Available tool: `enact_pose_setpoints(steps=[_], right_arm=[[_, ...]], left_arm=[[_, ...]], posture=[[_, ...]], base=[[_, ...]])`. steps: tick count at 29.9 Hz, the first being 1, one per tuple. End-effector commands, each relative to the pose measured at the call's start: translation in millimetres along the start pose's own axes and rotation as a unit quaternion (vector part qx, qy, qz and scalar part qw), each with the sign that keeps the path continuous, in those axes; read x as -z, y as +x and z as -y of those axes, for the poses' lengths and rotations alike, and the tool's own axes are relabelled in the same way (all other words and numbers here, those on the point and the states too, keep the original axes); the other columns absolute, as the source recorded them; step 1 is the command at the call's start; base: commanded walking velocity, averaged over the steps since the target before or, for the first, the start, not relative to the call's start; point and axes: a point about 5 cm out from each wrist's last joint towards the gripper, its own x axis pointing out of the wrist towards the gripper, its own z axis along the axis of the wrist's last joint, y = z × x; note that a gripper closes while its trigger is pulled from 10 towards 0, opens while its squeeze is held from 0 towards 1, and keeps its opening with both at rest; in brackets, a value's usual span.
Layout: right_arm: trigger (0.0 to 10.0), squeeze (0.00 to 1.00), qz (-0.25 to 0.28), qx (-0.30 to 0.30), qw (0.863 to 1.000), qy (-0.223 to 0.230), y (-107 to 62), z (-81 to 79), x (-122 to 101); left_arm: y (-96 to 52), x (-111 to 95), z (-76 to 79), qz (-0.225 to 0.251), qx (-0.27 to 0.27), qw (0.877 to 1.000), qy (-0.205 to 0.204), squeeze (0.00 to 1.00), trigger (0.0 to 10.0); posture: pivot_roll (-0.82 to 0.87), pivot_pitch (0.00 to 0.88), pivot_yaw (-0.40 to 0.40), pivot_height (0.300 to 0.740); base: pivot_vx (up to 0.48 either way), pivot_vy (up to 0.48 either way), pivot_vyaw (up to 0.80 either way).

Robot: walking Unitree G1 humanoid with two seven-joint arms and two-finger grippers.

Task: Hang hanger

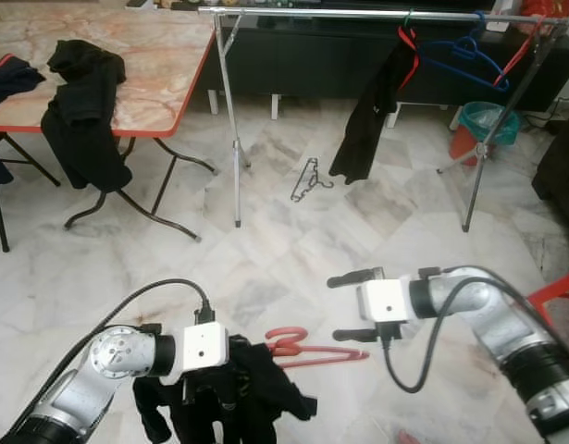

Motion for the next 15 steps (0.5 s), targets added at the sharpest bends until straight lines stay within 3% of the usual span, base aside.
enact_pose_setpoints(steps=[1, 7, 12, 15], right_arm=[[10.0, 0.0, 0.015, 0.001, 1.0, 0.004, 1.4, 0.1, -1.5], [10.0, 0.0, 0.074, -0.036, 0.995, 0.053, 9.7, -13.5, -6.3], [10.0, 0.0, 0.087, -0.086, 0.99, 0.068, 7.2, -24.8, -5.5], [10.0, 0.0, 0.076, -0.075, 0.992, 0.065, 7.2, -22.8, -2.7]], left_arm=[[0.1, -8.6, -1.7, 0.014, 0.007, 1.0, 0.009, 0.0, 10.0], [4.9, -14.0, -5.4, 0.03, -0.008, 1.0, 0.0, 0.0, 10.0], [5.7, -12.9, -5.8, 0.029, -0.006, 1.0, -0.007, 0.0, 10.0], [5.5, -13.0, -6.3, 0.029, -0.007, 1.0, -0.008, 0.0, 10.0]], posture=[[0.03, 0.086, -0.019, 0.74], [0.03, 0.085, -0.019, 0.74], [0.03, 0.082, -0.019, 0.74], [0.03, 0.081, -0.018, 0.74]], base=[[0.0, 0.0, 0.0], [0.0, 0.0, 0.0], [0.0, 0.0, 0.0], [0.0, 0.0, 0.0]])
